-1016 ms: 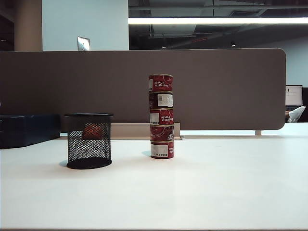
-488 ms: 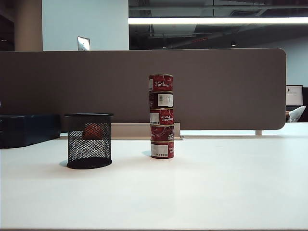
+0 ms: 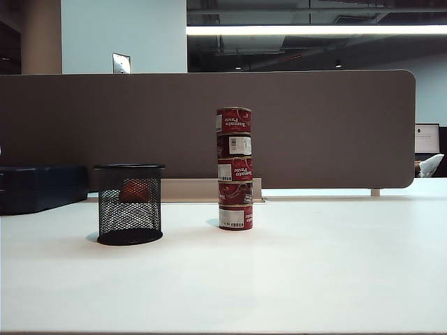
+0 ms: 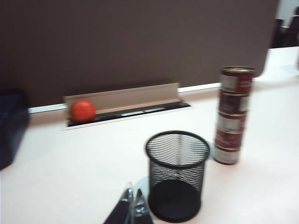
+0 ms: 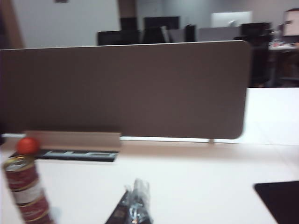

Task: Take a can of tomato sauce from the stacked ones and place it on the table.

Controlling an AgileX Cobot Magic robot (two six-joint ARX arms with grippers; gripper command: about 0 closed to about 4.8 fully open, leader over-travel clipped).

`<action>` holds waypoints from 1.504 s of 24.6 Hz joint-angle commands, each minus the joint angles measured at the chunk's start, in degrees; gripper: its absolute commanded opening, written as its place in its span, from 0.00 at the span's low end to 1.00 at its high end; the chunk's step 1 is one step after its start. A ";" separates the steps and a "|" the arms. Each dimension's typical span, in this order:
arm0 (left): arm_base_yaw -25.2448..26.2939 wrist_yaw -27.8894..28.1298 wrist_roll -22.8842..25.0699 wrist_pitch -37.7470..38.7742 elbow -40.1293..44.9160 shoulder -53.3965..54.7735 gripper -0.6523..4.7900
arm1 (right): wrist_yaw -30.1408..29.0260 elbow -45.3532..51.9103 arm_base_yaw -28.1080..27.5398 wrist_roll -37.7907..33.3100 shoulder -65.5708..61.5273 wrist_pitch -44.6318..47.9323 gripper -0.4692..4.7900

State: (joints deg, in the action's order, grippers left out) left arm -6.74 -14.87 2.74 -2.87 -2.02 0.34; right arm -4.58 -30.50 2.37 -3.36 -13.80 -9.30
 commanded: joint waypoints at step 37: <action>0.04 -9.77 -0.20 0.26 -0.22 0.04 0.11 | -23.41 -71.45 19.89 -5.35 -83.32 -32.06 1.00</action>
State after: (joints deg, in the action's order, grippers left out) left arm -6.74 -24.43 2.74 -2.52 -2.02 0.34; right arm -29.06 -101.73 21.26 -9.30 -96.64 -41.82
